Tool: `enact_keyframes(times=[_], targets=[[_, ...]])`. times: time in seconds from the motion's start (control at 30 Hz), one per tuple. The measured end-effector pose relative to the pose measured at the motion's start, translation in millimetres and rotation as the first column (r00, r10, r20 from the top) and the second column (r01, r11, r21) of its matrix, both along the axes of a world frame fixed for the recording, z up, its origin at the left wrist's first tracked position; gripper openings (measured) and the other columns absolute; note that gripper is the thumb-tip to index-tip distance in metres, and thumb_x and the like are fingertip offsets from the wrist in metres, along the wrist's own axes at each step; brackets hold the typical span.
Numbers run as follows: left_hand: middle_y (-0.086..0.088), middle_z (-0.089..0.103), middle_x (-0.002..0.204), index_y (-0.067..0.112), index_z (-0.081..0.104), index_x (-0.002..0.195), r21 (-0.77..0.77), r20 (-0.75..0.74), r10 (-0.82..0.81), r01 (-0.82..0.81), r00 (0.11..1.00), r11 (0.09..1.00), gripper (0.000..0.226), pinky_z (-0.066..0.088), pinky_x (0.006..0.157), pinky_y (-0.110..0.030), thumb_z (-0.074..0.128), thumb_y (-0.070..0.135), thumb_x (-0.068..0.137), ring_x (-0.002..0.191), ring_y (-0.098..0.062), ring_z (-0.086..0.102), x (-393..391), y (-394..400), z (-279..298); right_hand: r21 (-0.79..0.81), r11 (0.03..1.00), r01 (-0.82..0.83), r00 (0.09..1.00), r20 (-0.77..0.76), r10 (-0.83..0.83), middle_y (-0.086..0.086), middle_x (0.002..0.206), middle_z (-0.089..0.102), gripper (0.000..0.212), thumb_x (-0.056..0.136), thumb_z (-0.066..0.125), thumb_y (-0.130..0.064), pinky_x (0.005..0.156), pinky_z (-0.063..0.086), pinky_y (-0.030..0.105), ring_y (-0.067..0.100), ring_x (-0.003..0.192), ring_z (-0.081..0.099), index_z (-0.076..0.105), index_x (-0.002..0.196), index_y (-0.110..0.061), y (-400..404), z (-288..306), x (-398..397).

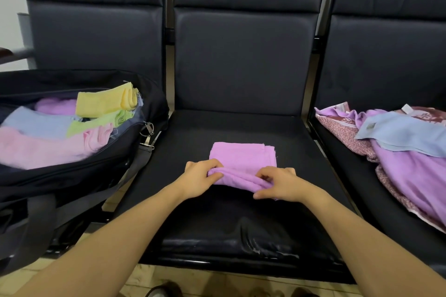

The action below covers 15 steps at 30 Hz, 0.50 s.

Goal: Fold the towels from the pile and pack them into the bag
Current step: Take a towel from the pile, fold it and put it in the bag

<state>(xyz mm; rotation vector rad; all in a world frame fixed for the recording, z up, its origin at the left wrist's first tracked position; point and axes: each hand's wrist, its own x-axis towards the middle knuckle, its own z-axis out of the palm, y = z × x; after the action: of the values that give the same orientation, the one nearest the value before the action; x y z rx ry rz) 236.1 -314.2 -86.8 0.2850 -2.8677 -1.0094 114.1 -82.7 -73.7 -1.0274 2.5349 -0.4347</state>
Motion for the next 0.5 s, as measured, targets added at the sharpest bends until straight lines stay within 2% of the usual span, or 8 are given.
enact_keyframes(times=[0.07,0.1,0.17,0.23,0.3,0.37,0.43,0.5], targets=[[0.004,0.062,0.088,0.038,0.052,0.093,-0.040,0.006,-0.007,0.007,1.000,0.999,0.013,0.026,0.099,-0.028,0.045,0.028,0.097,0.098,-0.021,0.047,-3.2,3.8,4.3,0.021,0.999,-0.035,0.997,-0.061,0.037,0.001,0.094,0.062,0.019,0.081,0.064,-0.042,0.101,0.032,0.034,0.023,0.097,0.048,0.058,0.090,-0.026,-0.7,1.3,-3.9],[0.001,0.062,0.090,0.036,0.051,0.096,-0.055,-0.001,0.003,-0.003,1.000,0.999,0.011,0.023,0.099,-0.027,0.043,0.028,0.099,0.096,-0.020,0.047,-4.8,5.9,8.8,-0.023,1.000,-0.021,0.997,-0.071,0.019,-0.003,0.090,0.060,0.009,0.081,0.063,-0.034,0.099,0.034,0.034,0.023,0.095,0.048,0.056,0.084,-0.028,-1.6,4.3,-5.4],[-0.002,0.062,0.093,0.027,0.051,0.103,-0.065,-0.017,0.031,-0.032,0.999,0.997,0.012,0.026,0.098,-0.028,0.040,0.030,0.100,0.096,-0.021,0.049,-9.1,9.3,18.2,-0.250,0.963,0.098,0.995,0.007,-0.100,-0.006,0.078,0.056,0.011,0.077,0.063,-0.022,0.080,0.042,0.027,0.020,0.085,0.050,0.055,0.074,-0.028,-2.4,11.3,-8.0],[0.000,0.059,0.098,0.018,0.049,0.112,-0.116,-0.039,0.050,-0.054,0.998,0.992,0.018,0.035,0.095,-0.032,0.039,0.028,0.101,0.095,-0.023,0.054,-15.0,12.3,28.7,-0.500,0.835,0.228,0.974,0.107,-0.202,-0.003,0.071,0.057,0.017,0.078,0.063,-0.009,0.061,0.041,0.018,0.016,0.071,0.052,0.058,0.070,-0.024,-4.7,16.8,-10.1],[0.001,0.057,0.106,0.015,0.046,0.118,-0.161,-0.083,0.071,-0.084,0.994,0.983,0.022,0.042,0.087,-0.034,0.039,0.027,0.102,0.095,-0.021,0.057,-23.5,16.8,36.5,-0.603,0.723,0.337,0.940,0.177,-0.290,-0.003,0.076,0.061,0.014,0.083,0.062,-0.004,0.057,0.040,0.013,0.012,0.071,0.055,0.061,0.079,-0.017,-11.4,21.1,-11.8],[0.000,0.059,0.108,0.016,0.044,0.120,-0.174,-0.129,0.152,-0.173,0.980,0.969,0.023,0.045,0.081,-0.035,0.040,0.028,0.101,0.093,-0.020,0.059,-36.1,20.4,37.9,-0.635,0.639,0.434,0.895,0.221,-0.388,0.003,0.086,0.063,0.008,0.085,0.064,-0.007,0.060,0.039,0.016,0.017,0.080,0.057,0.062,0.092,-0.011,-21.5,20.0,-17.5],[-0.002,0.061,0.106,0.015,0.042,0.122,-0.157,-0.171,0.276,-0.303,0.946,0.940,0.026,0.045,0.077,-0.035,0.042,0.030,0.100,0.091,-0.023,0.061,-51.0,23.5,32.3,-0.640,0.581,0.502,0.849,0.237,-0.473,0.006,0.095,0.062,0.019,0.086,0.065,-0.012,0.062,0.039,0.019,0.020,0.085,0.055,0.061,0.104,-0.009,-31.9,16.1,-25.1],[-0.003,0.063,0.105,0.013,0.041,0.123,-0.141,-0.175,0.400,-0.425,0.900,0.894,0.028,0.042,0.077,-0.033,0.045,0.029,0.099,0.092,-0.025,0.061,-64.6,25.8,22.8,-0.618,0.566,0.546,0.812,0.224,-0.539,0.007,0.104,0.061,0.029,0.088,0.065,-0.017,0.074,0.044,0.026,0.022,0.091,0.056,0.058,0.115,-0.011,-40.0,11.6,-28.3]])
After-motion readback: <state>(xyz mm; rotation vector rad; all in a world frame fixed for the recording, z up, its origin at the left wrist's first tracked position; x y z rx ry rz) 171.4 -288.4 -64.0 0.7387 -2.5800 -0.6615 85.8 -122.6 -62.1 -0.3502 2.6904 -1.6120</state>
